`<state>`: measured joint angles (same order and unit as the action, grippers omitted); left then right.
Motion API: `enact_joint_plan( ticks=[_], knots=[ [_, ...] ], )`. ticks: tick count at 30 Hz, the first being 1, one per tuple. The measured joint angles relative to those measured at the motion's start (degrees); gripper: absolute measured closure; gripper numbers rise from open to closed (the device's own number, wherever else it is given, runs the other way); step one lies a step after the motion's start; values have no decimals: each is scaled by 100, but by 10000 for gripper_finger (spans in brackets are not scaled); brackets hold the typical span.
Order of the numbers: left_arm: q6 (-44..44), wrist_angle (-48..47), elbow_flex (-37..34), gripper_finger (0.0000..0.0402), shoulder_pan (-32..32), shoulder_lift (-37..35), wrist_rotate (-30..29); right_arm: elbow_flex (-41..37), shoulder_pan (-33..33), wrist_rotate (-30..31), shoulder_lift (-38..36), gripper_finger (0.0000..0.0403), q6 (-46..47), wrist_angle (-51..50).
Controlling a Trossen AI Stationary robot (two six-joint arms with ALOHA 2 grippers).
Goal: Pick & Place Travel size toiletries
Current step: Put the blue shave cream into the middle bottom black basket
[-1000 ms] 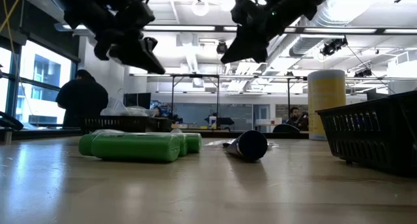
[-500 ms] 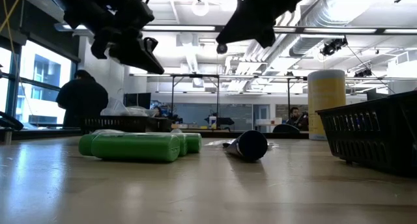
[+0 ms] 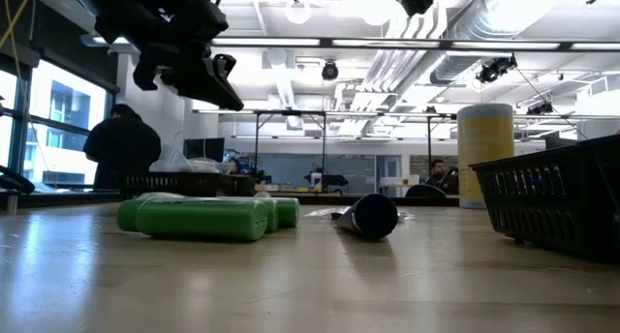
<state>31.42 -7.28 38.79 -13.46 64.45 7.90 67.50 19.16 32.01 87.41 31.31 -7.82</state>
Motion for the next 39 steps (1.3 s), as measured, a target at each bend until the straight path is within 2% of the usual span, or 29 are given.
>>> enact_joint_plan(
  ticks=[4,10,15,20,24,33,39],
  knots=[
    [6,-65,-2,401,-2,0,135,549,188,406,203,401,113,-331],
    [202,-135,-2,401,-2,0,204,1531,218,416,731,401,669,-1540],
    [307,-384,-4,401,-2,0,202,2548,82,272,1261,400,1551,-3220],
    [304,-587,-4,401,-2,-1,199,3170,-88,-296,1659,400,2459,-4388],
    [393,-636,-7,401,-2,-88,180,3185,-128,-945,1754,400,2800,-4446],
    [632,-656,-7,401,-2,-289,171,3185,-27,-1154,2000,400,3888,-4604],
    [810,-790,-7,401,-4,-284,114,3180,-31,-1733,2442,400,4717,-4610]
  ],
)
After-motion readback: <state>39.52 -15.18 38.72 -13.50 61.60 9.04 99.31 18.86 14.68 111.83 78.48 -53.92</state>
